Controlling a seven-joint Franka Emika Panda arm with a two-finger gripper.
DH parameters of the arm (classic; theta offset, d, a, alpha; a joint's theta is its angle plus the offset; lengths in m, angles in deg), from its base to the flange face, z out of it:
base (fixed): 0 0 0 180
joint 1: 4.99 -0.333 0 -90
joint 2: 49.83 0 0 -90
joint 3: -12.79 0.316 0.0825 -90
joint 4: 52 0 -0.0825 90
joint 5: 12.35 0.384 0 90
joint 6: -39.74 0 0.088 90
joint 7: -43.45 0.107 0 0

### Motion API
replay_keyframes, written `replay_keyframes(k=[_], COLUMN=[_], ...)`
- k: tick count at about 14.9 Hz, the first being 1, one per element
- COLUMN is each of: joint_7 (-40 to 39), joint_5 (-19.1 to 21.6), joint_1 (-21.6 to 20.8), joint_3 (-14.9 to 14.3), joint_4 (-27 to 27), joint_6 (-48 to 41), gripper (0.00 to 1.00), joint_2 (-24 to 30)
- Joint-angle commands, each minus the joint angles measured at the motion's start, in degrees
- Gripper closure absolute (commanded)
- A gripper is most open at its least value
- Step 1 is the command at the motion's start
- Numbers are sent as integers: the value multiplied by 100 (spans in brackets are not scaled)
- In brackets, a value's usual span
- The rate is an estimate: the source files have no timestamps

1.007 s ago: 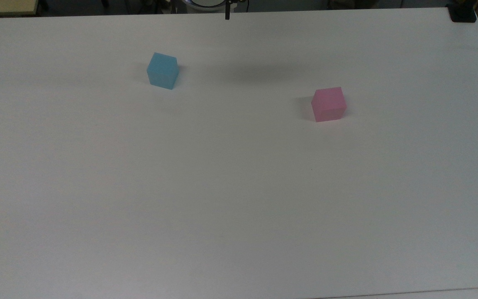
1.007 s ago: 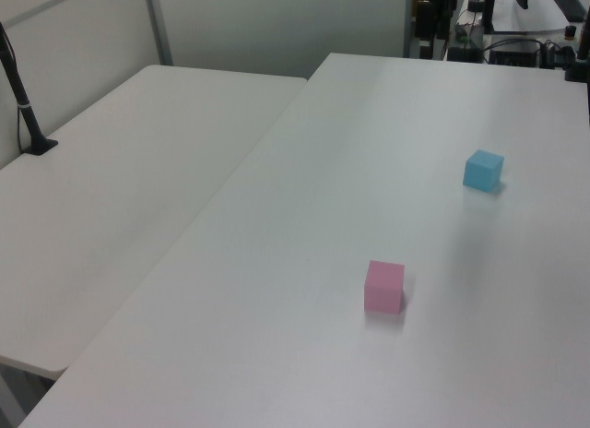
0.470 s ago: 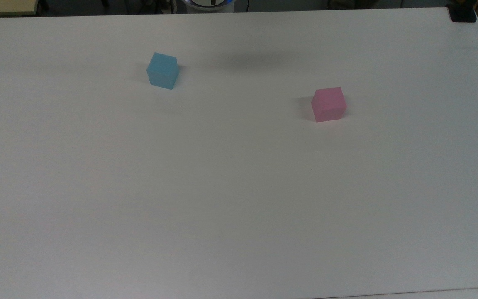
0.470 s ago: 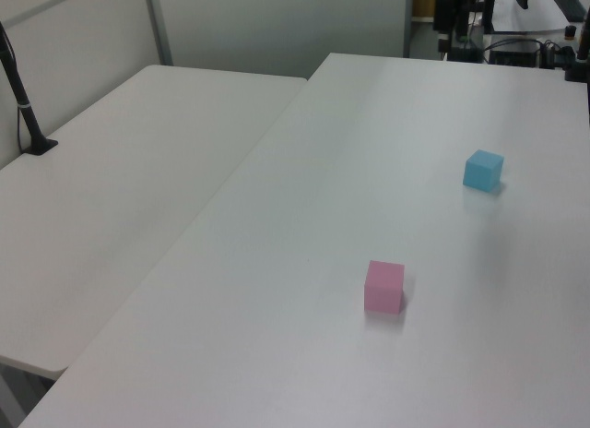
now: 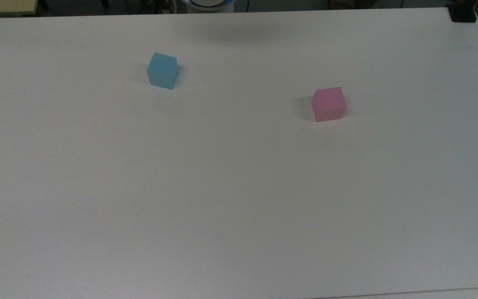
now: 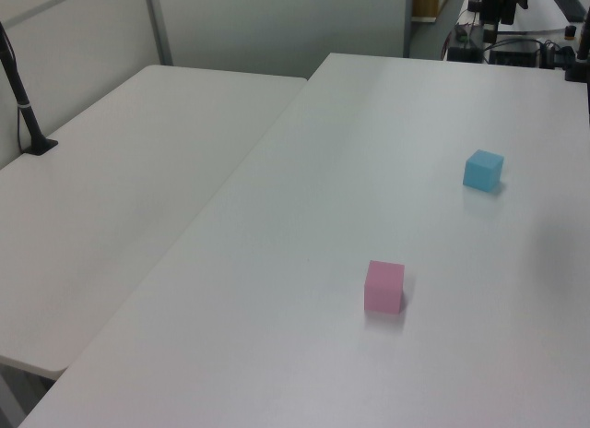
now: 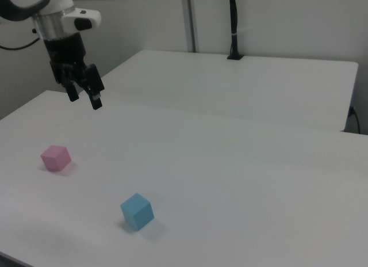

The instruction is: Put blue cube on pink cube

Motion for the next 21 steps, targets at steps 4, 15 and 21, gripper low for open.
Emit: replay_keyframes(k=[4, 15, 21], joint_7=[-118, -162, -127], joint_5=[46, -411, -411], joint_1=[503, 970, 926], joint_3=[-35, -35, -35], joint_4=[2012, 3376, 3446], joint_6=[1734, 3827, 4416], gripper=[0, 0, 0], joint_2=[378, -720, -1266])
